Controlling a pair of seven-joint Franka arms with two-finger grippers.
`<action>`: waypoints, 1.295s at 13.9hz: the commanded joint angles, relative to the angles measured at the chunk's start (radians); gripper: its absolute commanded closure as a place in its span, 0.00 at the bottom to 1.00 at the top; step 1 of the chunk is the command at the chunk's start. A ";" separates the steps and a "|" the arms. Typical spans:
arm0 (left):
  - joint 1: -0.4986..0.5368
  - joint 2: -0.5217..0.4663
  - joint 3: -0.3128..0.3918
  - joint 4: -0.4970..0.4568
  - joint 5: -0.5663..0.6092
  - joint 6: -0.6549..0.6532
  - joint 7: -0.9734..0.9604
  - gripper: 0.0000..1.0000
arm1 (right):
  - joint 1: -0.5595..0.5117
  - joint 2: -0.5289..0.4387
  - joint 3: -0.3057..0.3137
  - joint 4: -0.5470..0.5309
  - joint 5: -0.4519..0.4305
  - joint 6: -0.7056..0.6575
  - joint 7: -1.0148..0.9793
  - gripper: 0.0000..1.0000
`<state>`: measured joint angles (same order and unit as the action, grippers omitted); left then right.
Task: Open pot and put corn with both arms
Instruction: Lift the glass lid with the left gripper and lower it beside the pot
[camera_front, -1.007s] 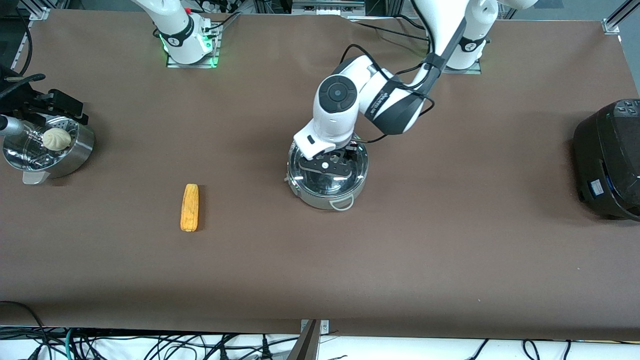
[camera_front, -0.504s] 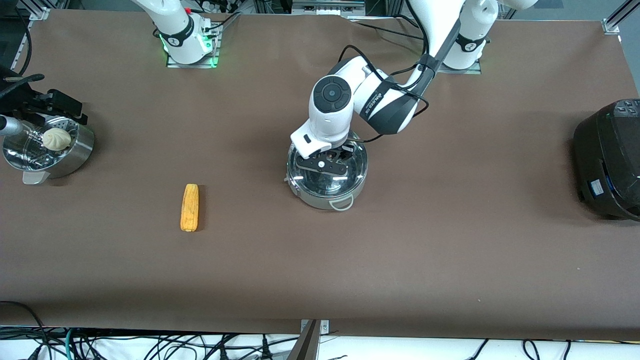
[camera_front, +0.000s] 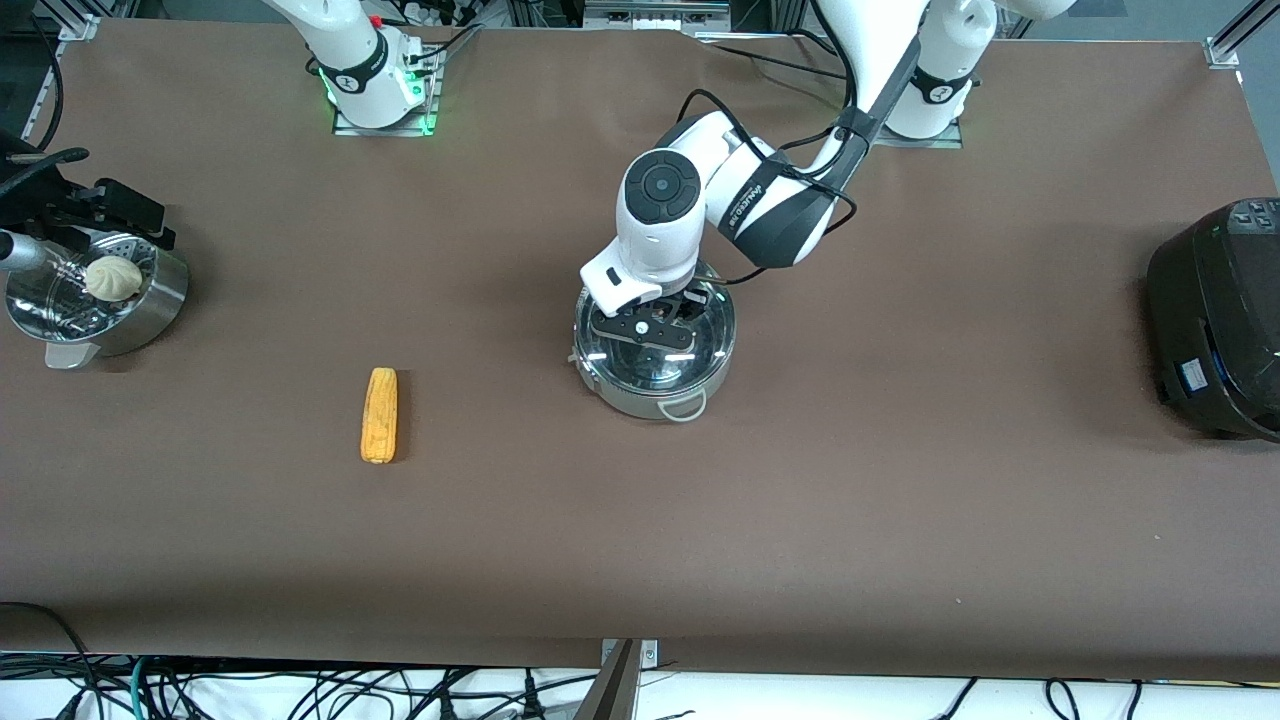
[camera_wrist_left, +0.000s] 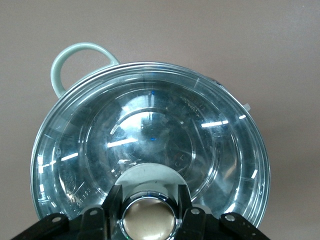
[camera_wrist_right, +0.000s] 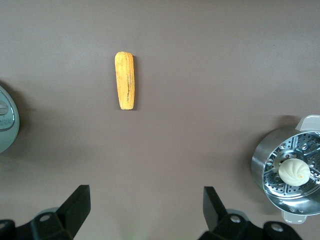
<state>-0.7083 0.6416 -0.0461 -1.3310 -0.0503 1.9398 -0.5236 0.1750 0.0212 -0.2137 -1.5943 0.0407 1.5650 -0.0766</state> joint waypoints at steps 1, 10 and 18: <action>-0.013 -0.025 0.002 0.019 0.010 -0.060 0.000 0.74 | -0.005 0.005 -0.001 0.020 0.004 -0.017 -0.019 0.00; 0.182 -0.261 0.008 0.021 0.000 -0.295 0.072 0.70 | -0.005 0.006 -0.001 0.020 0.004 -0.017 -0.020 0.00; 0.505 -0.257 0.009 -0.023 0.009 -0.410 0.408 0.70 | -0.005 0.006 -0.001 0.020 0.004 -0.017 -0.019 0.00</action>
<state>-0.2680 0.3837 -0.0238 -1.3322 -0.0491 1.5403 -0.2236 0.1749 0.0212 -0.2140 -1.5943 0.0407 1.5648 -0.0782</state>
